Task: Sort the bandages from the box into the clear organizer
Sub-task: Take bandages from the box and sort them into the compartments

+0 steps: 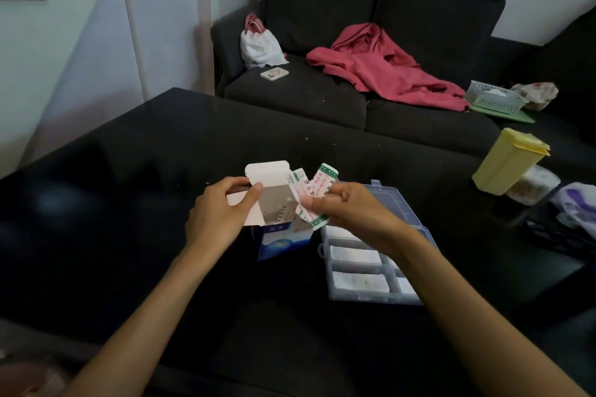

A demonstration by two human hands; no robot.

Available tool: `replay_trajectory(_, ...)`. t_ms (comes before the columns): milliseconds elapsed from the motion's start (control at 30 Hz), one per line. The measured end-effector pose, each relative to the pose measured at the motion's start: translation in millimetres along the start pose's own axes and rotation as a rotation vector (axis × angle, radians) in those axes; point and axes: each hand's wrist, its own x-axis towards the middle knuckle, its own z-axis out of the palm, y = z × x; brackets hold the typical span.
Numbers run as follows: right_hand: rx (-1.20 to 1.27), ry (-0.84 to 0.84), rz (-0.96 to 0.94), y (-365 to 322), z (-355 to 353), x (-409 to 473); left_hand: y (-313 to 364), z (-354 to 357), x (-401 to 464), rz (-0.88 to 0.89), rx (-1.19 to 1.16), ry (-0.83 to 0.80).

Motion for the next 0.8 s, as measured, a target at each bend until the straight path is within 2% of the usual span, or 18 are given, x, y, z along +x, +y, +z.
replay_trajectory(133, 0.023, 0.081, -0.02, 10, -14, -16, 5, -3, 1, 0.051, 0.131, 0.077)
replay_trajectory(233, -0.06, 0.258, -0.101, 21, -34, -30, 17, -5, -6, 0.171, 0.3, 0.162)
replay_trajectory(300, -0.235, 0.416, -0.223, 34, -47, -39, 37, -5, -20, 0.327, 0.293, 0.279)
replay_trajectory(333, -0.409, 0.498, -0.33, 41, -50, -42, 47, -5, -28, 0.36, 0.208, 0.276)
replay_trajectory(367, -0.603, 0.57, -0.455, 50, -54, -45, 59, -1, -37, 0.327, 0.081, 0.19)
replay_trajectory(433, -0.943, 0.629, -0.691, 66, -59, -48, 77, 13, -52, 0.115, -0.155, -0.177)
replay_trajectory(500, -1.152, 0.599, -0.803, 76, -58, -49, 86, 33, -59, -0.065, -0.171, -0.553)
replay_trajectory(533, -1.213, 0.577, -0.815, 80, -58, -49, 88, 44, -61, -0.126, -0.158, -0.671)
replay_trajectory(600, -1.268, 0.56, -0.812, 86, -59, -48, 88, 60, -62, -0.18, -0.156, -0.741)
replay_trajectory(800, -1.302, 0.588, -0.798, 96, -72, -49, 84, 77, -53, -0.228, -0.291, -0.722)
